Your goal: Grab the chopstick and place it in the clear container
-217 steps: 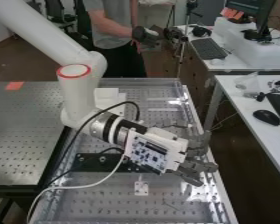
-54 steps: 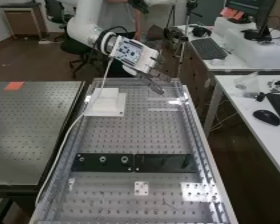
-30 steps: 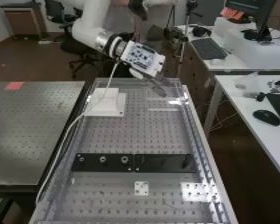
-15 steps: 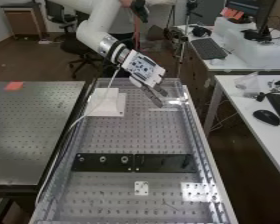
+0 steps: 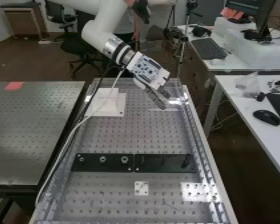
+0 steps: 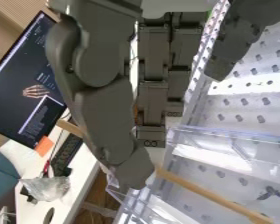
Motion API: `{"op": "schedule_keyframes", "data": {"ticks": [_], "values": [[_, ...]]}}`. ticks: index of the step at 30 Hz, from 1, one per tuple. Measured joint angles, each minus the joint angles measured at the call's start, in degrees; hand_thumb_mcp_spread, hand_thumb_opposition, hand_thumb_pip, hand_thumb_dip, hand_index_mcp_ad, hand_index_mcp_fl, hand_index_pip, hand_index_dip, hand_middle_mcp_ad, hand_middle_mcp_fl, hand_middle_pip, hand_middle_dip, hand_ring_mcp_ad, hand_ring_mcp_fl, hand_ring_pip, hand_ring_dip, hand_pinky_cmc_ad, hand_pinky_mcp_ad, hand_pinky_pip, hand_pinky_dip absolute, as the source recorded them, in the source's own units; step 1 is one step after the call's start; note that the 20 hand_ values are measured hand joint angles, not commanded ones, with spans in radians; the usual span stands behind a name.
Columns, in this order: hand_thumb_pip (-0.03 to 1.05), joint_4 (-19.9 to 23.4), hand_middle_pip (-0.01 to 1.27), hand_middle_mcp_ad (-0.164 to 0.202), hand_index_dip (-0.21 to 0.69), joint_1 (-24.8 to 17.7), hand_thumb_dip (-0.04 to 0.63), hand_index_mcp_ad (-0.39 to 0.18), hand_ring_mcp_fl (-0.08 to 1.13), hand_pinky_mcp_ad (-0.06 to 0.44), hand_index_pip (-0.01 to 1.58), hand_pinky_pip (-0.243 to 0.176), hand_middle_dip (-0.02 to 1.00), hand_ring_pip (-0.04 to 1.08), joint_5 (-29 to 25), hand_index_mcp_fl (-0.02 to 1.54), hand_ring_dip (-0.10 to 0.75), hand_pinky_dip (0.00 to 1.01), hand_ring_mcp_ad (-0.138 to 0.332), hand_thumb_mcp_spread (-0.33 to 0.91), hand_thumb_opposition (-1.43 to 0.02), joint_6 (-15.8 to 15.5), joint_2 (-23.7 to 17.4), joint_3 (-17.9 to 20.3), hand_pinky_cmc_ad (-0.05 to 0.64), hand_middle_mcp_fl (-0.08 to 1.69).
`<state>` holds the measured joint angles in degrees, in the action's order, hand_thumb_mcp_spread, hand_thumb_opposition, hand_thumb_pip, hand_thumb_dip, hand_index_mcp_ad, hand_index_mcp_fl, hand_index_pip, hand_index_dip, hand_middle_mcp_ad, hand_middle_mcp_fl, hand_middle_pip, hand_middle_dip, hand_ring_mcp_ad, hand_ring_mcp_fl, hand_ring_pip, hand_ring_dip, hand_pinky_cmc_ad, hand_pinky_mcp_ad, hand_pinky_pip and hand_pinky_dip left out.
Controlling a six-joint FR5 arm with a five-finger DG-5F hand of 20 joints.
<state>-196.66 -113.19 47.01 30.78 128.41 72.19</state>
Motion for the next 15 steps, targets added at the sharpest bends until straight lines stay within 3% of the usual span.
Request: {"op": "schedule_keyframes", "data": {"ticks": [12,15], "values": [[0.47,-1.51,0.17,0.045,0.379,0.36,0.304,-0.093,0.69,0.265,0.31,0.021,0.60,0.13,0.71,1.31,0.543,0.15,-0.028,0.74,-1.14,-0.21,1.29,-1.30,0.464,1.38],[0.47,-2.06,0.18,0.021,0.379,0.48,0.304,-0.080,0.67,0.265,0.28,0.017,0.60,0.13,1.24,1.28,0.543,0.15,-0.058,0.69,-1.14,-0.12,1.48,-1.61,0.466,1.38]]}}
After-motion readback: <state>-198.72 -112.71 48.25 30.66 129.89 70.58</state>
